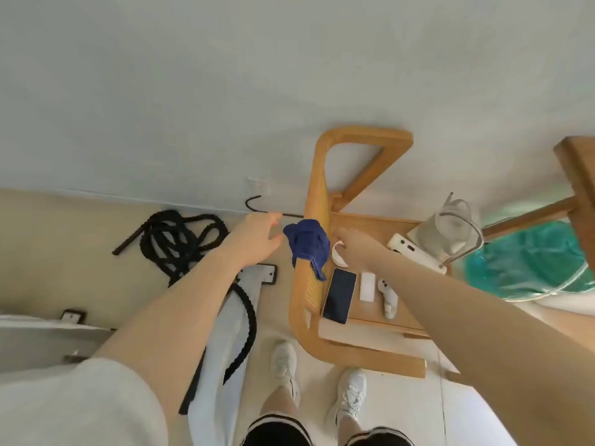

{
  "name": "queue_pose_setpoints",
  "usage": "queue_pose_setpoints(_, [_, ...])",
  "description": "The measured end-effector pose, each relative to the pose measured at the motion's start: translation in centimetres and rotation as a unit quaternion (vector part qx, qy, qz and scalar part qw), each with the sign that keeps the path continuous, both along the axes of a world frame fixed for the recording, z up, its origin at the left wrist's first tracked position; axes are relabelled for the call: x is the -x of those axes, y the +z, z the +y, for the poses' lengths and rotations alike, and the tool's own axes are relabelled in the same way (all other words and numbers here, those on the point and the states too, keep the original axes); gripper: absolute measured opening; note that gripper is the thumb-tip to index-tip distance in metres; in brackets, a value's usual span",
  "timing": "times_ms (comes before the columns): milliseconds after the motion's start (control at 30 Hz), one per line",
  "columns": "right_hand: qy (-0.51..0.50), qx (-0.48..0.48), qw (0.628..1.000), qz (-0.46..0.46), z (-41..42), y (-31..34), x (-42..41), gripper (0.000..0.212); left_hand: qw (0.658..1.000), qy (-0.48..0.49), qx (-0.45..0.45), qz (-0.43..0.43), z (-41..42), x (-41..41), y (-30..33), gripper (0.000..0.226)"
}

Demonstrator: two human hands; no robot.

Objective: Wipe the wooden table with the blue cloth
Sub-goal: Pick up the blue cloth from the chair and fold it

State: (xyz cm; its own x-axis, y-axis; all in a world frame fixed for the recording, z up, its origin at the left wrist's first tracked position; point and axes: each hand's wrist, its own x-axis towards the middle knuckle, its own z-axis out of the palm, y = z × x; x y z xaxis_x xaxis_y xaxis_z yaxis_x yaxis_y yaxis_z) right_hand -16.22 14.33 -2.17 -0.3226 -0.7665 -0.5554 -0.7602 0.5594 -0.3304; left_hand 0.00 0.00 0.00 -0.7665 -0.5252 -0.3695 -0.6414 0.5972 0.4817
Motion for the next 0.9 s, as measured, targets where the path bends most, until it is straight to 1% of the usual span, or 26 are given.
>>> queue_pose_setpoints(33, [-0.001, -0.019, 1.000, -0.018, -1.1, -0.4, 0.0, 0.034, 1.000, -0.002, -0.002, -0.010, -0.7, 0.4, -0.5, 0.052])
queue_pose_setpoints(67, [0.006, -0.013, 0.999, -0.030, -2.0, -1.0, 0.3, 0.034, 1.000, -0.005, -0.005, -0.016, -1.6, 0.7, -1.2, 0.052])
queue_pose_setpoints(133, [-0.025, 0.001, 0.999, -0.041, -3.8, -2.7, 0.6, 0.039, 0.998, -0.016, -0.022, -0.049, -3.0, 1.0, -2.6, 0.054])
queue_pose_setpoints(200, [-0.074, 0.015, 0.996, -0.039, -5.3, -4.3, 0.8, 0.052, 0.996, -0.032, -0.039, -0.068, -4.5, 1.7, -3.7, 0.054])
queue_pose_setpoints(267, [-0.123, 0.011, 0.991, -0.051, -6.4, -5.3, 0.6, 0.055, 0.995, -0.056, -0.043, -0.074, -5.6, 2.5, -4.2, 0.054])
queue_pose_setpoints(333, [-0.170, 0.012, 0.982, -0.079, -6.8, -6.1, 0.3, 0.051, 0.992, -0.071, -0.055, -0.083, -6.4, 3.2, -4.5, 0.051])
queue_pose_setpoints(367, [-0.180, 0.013, 0.980, -0.078, -6.8, -6.3, 0.4, 0.045, 0.991, -0.076, -0.066, -0.086, -6.7, 3.6, -4.6, 0.049])
queue_pose_setpoints(433, [-0.146, -0.018, 0.987, -0.058, -6.3, -5.6, 0.7, 0.027, 0.987, -0.094, -0.093, -0.094, -6.7, 4.4, -4.3, 0.045])
queue_pose_setpoints(467, [-0.123, -0.028, 0.990, -0.058, -5.8, -4.8, 0.8, 0.023, 0.984, -0.112, -0.098, -0.093, -6.4, 5.0, -3.9, 0.044])
queue_pose_setpoints(500, [-0.112, -0.018, 0.991, -0.065, -5.3, -3.8, 0.8, 0.020, 0.982, -0.136, -0.100, -0.080, -6.0, 5.7, -3.3, 0.046])
queue_pose_setpoints(600, [-0.132, 0.071, 0.985, -0.087, -3.1, 0.8, 0.7, 0.007, 0.970, -0.223, -0.084, -0.040, -4.0, 8.3, -0.4, 0.060])
queue_pose_setpoints(633, [-0.137, 0.102, 0.982, -0.084, -2.2, 2.5, 0.9, 0.010, 0.964, -0.255, -0.071, -0.028, -3.1, 9.3, 0.5, 0.061])
queue_pose_setpoints(700, [-0.153, 0.144, 0.976, -0.062, 0.1, 5.8, 1.7, 0.024, 0.948, -0.309, -0.068, -0.007, -1.2, 11.2, 2.4, 0.051])
queue_pose_setpoints(733, [-0.173, 0.161, 0.970, -0.050, 1.5, 7.2, 2.3, 0.022, 0.943, -0.324, -0.075, 0.003, 0.0, 12.1, 3.4, 0.044])
queue_pose_setpoints(767, [-0.194, 0.173, 0.965, -0.042, 3.0, 8.5, 3.0, 0.012, 0.939, -0.335, -0.079, 0.018, 1.2, 13.0, 4.3, 0.038])
queue_pose_setpoints(800, [-0.214, 0.182, 0.959, -0.035, 4.6, 9.8, 3.8, 0.008, 0.936, -0.341, -0.083, 0.037, 2.6, 13.8, 5.1, 0.034])
queue_pose_setpoints(833, [-0.231, 0.183, 0.955, -0.031, 6.5, 10.9, 4.5, 0.017, 0.933, -0.344, -0.089, 0.060, 4.1, 14.6, 6.0, 0.029])
queue_pose_setpoints(867, [-0.243, 0.181, 0.952, -0.034, 8.4, 11.7, 5.1, 0.022, 0.930, -0.345, -0.098, 0.079, 5.8, 15.4, 6.9, 0.024])
queue_pose_setpoints(900, [-0.254, 0.178, 0.949, -0.049, 10.6, 12.3, 5.6, 0.020, 0.926, -0.350, -0.106, 0.097, 7.6, 16.3, 7.7, 0.020])
